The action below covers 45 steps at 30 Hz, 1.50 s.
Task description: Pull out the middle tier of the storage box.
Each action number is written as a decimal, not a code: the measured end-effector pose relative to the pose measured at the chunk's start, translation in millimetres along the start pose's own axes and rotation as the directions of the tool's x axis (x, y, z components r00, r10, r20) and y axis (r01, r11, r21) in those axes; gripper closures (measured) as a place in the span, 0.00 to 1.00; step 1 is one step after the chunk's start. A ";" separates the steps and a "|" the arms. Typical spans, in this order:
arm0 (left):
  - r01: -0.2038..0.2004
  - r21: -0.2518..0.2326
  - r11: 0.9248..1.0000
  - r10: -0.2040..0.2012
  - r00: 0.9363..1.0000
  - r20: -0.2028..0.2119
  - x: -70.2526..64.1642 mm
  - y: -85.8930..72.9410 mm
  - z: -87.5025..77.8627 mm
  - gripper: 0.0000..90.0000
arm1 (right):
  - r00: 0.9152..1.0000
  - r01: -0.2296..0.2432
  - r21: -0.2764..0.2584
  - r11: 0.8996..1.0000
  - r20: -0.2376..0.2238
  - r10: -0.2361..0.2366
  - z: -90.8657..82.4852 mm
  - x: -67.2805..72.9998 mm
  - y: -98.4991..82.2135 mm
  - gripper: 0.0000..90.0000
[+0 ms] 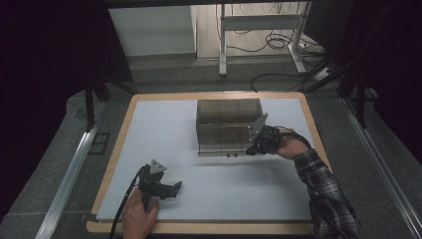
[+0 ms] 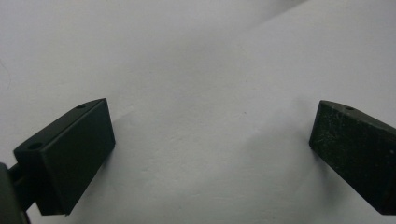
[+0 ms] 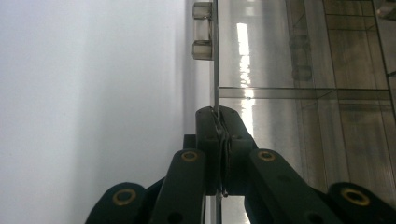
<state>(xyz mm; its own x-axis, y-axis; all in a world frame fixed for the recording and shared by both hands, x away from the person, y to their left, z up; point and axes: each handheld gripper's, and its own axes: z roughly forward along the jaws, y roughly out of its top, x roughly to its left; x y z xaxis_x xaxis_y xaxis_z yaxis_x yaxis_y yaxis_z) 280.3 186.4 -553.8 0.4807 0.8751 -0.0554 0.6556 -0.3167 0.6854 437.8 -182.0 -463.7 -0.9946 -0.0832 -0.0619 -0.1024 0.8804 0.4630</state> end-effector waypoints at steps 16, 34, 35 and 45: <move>0.000 0.000 1.000 0.000 1.000 0.000 0.0 0.0 0.0 0.00 | 0.999 0.022 0.000 1.000 0.038 -0.022 4.6 2.8 0.0 0.84; 0.000 0.000 1.000 0.000 1.000 0.000 0.0 0.0 0.0 0.00 | 0.993 -0.027 -0.049 0.998 0.110 0.032 -5.8 10.3 5.7 0.68; 0.000 0.000 1.000 0.000 1.000 0.000 0.0 0.0 0.1 0.00 | 0.993 -0.029 -0.050 0.998 0.114 0.035 -6.4 10.7 5.9 0.68; 0.001 0.000 1.000 -0.001 1.000 0.000 0.0 0.0 0.0 0.00 | 0.988 -0.049 -0.081 0.995 0.139 0.060 -10.6 17.7 6.1 0.61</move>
<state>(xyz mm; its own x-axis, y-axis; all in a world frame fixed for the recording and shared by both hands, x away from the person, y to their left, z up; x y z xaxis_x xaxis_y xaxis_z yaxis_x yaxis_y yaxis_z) 280.3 186.4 -553.8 0.4805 0.8752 -0.0559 0.6560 -0.3163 0.6853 419.4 -183.0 -452.6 -0.9871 0.0359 -0.1563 -0.0542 0.8426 0.5358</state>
